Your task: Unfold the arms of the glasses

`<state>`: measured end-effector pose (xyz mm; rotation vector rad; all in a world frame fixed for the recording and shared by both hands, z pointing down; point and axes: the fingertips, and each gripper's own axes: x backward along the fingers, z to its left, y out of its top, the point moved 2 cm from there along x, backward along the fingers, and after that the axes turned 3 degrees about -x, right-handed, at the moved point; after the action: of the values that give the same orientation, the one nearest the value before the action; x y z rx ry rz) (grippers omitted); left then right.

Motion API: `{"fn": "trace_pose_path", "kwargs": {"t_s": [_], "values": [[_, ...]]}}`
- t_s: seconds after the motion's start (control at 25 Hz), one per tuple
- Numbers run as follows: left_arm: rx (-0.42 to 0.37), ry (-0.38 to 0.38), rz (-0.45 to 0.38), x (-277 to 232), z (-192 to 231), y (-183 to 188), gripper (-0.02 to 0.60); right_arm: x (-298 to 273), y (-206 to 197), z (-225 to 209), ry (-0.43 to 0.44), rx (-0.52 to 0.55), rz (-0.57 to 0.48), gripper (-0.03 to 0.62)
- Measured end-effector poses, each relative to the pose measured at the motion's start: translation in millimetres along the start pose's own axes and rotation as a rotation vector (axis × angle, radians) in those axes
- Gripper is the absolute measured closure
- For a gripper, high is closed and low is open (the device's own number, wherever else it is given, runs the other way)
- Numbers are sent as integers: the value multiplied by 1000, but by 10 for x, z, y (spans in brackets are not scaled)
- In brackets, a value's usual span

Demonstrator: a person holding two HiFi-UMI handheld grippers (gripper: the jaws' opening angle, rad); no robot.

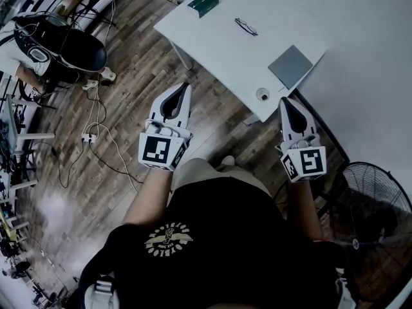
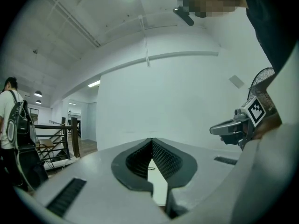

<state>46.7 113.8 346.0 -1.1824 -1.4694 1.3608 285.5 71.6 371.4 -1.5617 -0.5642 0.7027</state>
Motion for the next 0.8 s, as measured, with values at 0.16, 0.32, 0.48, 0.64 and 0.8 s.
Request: {"fn": "trace_pose_path", "kwargs": {"t_s": [0.16, 0.32, 0.48, 0.64, 0.8], "values": [[-20, -14, -9, -15, -95, 94, 574, 89, 43, -47, -8, 9, -10, 595], [-38, -27, 2, 2, -131, 80, 575, 142, 78, -73, -23, 2, -26, 595], [-40, -36, -6, 42, -145, 123, 575, 232, 114, -27, -34, 4, -38, 595], [-65, -50, -25, 12, -118, 190, 575, 213, 181, -39, -44, 20, -58, 595], [-66, -56, -17, -14, 13, 135, 575, 82, 199, -8, -62, 8, -50, 595]]}}
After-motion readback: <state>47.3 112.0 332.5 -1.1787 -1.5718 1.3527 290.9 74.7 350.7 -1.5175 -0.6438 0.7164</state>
